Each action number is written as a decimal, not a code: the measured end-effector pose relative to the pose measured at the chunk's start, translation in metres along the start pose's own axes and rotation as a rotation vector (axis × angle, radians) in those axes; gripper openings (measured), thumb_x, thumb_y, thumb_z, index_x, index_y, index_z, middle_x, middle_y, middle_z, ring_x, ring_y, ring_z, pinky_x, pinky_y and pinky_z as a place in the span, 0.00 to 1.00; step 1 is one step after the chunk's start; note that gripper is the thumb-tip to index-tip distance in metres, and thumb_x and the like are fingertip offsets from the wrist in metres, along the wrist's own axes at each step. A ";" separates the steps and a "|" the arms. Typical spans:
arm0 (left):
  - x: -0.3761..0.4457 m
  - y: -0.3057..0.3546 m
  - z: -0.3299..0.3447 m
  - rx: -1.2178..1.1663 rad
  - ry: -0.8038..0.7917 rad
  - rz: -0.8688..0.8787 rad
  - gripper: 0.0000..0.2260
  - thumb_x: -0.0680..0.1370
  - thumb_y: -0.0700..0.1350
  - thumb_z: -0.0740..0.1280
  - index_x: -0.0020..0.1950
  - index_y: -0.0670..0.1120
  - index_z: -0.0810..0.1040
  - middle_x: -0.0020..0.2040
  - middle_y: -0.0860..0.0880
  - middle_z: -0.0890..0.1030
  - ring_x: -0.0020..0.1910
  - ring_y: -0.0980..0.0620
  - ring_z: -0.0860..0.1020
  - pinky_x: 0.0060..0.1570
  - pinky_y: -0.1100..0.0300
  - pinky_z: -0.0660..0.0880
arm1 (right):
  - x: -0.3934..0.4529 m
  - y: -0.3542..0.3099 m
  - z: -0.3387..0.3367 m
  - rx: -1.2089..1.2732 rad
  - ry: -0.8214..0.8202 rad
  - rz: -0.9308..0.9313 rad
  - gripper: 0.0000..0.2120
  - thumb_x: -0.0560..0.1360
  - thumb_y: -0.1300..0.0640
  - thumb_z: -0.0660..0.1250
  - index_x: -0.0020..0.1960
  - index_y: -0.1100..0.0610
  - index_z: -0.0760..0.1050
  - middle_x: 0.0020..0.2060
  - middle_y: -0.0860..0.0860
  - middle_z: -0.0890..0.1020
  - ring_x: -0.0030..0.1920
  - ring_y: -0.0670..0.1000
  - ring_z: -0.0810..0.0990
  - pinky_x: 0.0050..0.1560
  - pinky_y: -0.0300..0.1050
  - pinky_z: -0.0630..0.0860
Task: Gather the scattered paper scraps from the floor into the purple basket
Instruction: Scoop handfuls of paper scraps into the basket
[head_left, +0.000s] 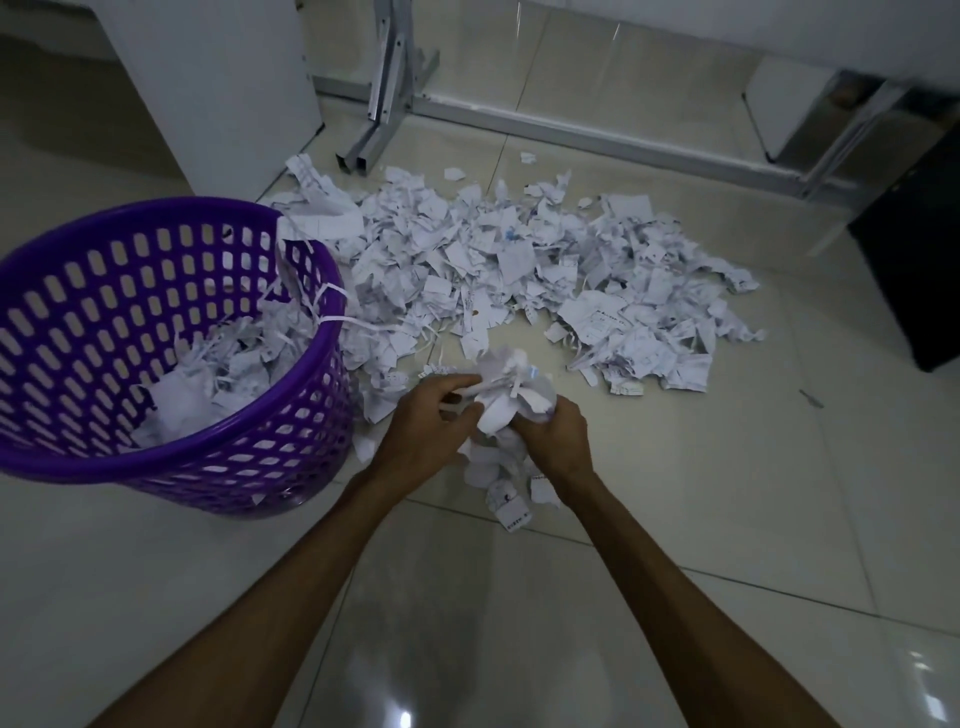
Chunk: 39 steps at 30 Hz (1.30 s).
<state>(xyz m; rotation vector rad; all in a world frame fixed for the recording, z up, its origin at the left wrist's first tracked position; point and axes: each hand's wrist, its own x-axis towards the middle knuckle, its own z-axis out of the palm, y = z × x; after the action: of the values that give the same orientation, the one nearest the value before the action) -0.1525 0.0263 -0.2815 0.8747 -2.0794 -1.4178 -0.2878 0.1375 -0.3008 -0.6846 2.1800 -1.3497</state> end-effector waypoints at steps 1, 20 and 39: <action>0.001 0.008 0.000 0.001 0.011 0.017 0.15 0.76 0.41 0.70 0.62 0.47 0.79 0.59 0.51 0.79 0.51 0.62 0.78 0.45 0.75 0.73 | -0.001 -0.005 -0.005 0.024 0.015 0.007 0.05 0.71 0.58 0.76 0.42 0.54 0.79 0.36 0.45 0.82 0.37 0.40 0.78 0.35 0.32 0.72; 0.027 0.145 -0.122 0.052 0.183 0.181 0.19 0.75 0.44 0.69 0.66 0.51 0.76 0.56 0.56 0.78 0.48 0.68 0.76 0.39 0.79 0.71 | -0.007 -0.215 -0.003 0.134 0.027 -0.259 0.06 0.70 0.55 0.76 0.45 0.53 0.82 0.39 0.50 0.85 0.42 0.50 0.84 0.42 0.49 0.81; -0.022 0.049 -0.261 0.333 0.353 -0.084 0.20 0.77 0.46 0.69 0.69 0.50 0.74 0.64 0.45 0.77 0.56 0.50 0.77 0.46 0.63 0.73 | -0.033 -0.254 0.147 -0.303 -0.374 -0.373 0.27 0.65 0.60 0.79 0.62 0.52 0.78 0.57 0.50 0.81 0.53 0.48 0.79 0.50 0.42 0.78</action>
<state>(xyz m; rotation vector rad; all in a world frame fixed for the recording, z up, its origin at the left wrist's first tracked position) 0.0302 -0.1104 -0.1435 1.2558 -2.0466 -0.8822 -0.1292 -0.0377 -0.1240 -1.3951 2.0255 -0.9537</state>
